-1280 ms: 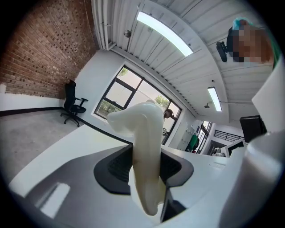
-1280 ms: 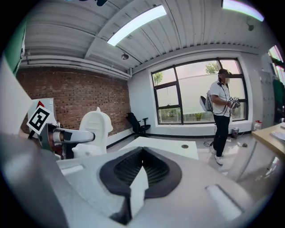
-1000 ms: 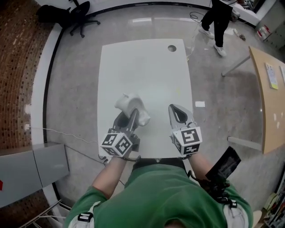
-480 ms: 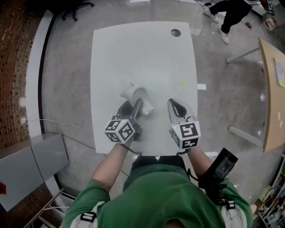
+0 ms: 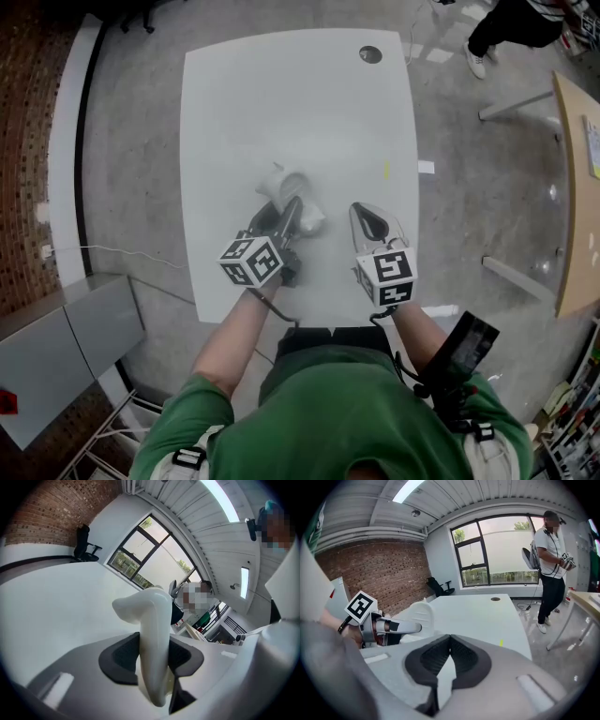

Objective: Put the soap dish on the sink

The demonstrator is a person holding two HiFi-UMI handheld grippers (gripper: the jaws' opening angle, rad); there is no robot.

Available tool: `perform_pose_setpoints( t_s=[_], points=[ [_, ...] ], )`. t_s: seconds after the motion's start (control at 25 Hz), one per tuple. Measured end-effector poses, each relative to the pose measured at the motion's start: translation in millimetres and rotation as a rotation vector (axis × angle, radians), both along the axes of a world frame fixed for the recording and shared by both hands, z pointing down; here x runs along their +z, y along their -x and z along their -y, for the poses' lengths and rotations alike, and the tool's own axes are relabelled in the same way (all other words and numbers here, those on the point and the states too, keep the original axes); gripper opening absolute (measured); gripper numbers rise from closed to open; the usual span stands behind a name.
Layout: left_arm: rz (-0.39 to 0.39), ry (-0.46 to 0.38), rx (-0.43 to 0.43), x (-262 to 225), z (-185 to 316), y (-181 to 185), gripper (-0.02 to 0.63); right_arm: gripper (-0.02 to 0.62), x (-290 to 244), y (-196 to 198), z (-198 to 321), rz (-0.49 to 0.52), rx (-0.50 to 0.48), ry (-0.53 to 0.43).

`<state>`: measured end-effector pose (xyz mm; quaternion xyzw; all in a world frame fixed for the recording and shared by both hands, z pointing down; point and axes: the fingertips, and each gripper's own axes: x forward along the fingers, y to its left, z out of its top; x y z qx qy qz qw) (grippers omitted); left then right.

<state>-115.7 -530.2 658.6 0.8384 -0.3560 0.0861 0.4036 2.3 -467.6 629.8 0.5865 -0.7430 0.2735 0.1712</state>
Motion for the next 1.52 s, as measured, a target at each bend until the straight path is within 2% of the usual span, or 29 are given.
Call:
perform_pose_setpoints(
  t_s=[0.2,0.64,0.92,1.36,1.52],
  points=[
    [-0.013,0.05,-0.012,10.9,-1.0,0.7,0.15,0.003,2.3,0.1,-2.8,0.0,-0.001,0.015],
    [0.018,0.115,-0.031,26.7,-4.3,7.6,0.158,0.003,6.0,-2.2,-6.0,-0.001,0.001,0.027],
    [0.126,0.098,-0.008,25.5,0.8,9.0,0.174,0.003,3.6,0.5,-3.4,0.007,0.003,0.029],
    [0.281,0.129,-0.011,44.9,2.1,23.6,0.249,0.003,5.7,-0.3,-2.6,0.011,0.008,0.027],
    [0.341,0.091,0.005,46.8,6.8,24.6,0.269,0.003,5.0,-0.4,-1.6,0.012,0.006,0.022]
  ],
)
